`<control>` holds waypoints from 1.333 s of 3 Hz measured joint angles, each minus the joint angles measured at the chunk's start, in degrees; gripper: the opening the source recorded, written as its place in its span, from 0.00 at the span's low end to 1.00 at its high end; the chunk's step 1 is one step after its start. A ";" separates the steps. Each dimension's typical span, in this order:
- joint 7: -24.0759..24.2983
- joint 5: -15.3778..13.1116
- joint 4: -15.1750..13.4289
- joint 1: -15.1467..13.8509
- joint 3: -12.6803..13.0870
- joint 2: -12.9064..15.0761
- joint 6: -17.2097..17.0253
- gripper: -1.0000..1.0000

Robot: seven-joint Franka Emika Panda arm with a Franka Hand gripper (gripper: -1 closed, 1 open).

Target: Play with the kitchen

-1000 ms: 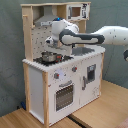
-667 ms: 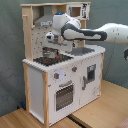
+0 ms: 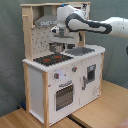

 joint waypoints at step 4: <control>5.27 -9.36 -13.76 5.28 -3.44 7.92 -9.53 0.00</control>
